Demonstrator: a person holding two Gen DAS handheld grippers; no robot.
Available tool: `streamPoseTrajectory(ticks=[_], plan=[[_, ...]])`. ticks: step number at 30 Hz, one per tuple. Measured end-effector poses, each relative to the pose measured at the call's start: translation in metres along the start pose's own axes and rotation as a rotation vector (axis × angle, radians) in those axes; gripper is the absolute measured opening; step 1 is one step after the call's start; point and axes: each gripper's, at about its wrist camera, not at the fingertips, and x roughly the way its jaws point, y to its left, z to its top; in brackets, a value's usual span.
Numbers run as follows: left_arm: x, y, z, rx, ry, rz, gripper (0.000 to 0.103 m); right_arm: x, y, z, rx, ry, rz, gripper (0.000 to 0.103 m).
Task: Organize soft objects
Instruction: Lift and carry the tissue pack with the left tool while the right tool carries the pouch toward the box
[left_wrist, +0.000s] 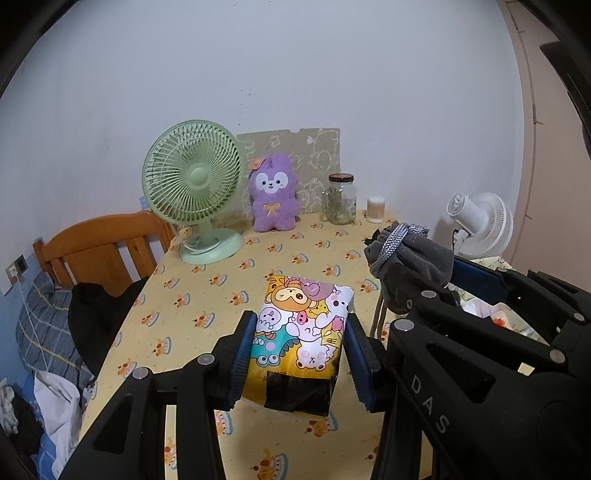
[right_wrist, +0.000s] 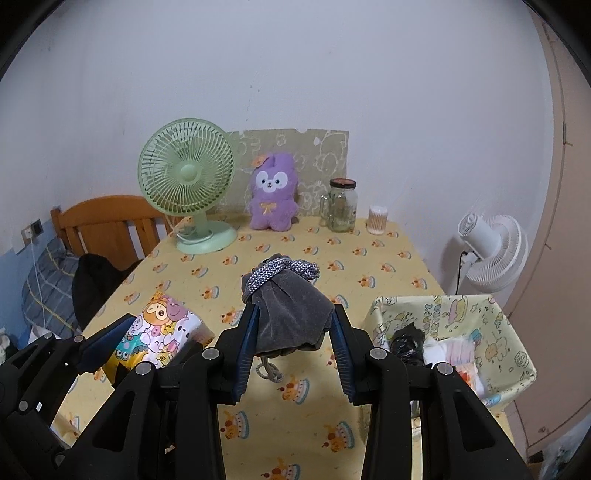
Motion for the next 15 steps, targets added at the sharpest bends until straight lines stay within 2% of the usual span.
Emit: streamPoseTrajectory(ticks=[15], plan=[[0.003, -0.039, 0.018, 0.029, -0.019, -0.053, 0.048, -0.008, -0.041, 0.008, 0.019, -0.018, -0.053, 0.042]])
